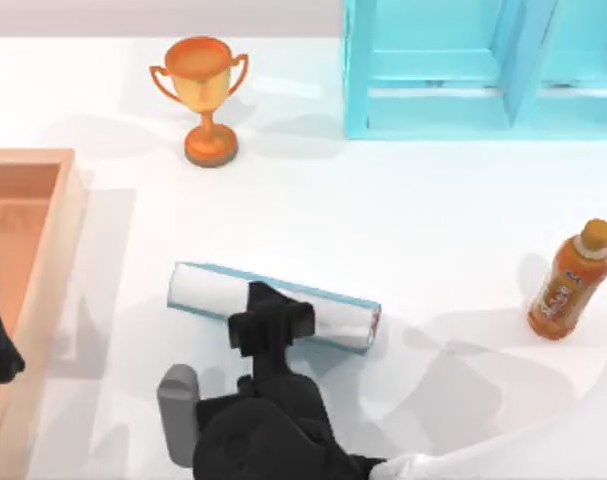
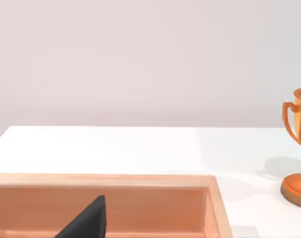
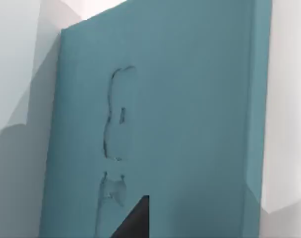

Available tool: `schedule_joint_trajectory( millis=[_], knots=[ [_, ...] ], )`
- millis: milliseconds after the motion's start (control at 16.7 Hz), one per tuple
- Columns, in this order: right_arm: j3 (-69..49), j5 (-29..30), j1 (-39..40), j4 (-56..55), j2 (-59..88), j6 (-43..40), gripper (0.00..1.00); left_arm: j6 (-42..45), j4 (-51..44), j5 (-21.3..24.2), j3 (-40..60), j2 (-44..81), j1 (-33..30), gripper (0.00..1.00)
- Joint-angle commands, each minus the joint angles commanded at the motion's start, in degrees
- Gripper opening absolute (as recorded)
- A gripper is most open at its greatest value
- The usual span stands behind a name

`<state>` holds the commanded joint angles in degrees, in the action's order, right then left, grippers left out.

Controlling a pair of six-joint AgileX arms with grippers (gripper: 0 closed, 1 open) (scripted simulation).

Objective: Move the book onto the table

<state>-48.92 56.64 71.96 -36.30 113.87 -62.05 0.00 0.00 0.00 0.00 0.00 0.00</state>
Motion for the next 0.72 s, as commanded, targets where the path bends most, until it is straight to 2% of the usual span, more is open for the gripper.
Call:
schedule_joint_trajectory(
  millis=[60,120,720],
  knots=[
    [0.0,0.0,0.0,0.0,0.0,0.0,0.98,0.0,0.0,0.0,0.0,0.0,0.0,1.0],
    [0.0,0.0,0.0,0.0,0.0,0.0,1.0,0.0,0.0,0.0,0.0,0.0,0.0,1.0],
    [-0.3,0.4,0.8,0.6,-0.1,0.8,1.0,0.0,0.0,0.0,0.0,0.0,0.0,1.0]
  ],
)
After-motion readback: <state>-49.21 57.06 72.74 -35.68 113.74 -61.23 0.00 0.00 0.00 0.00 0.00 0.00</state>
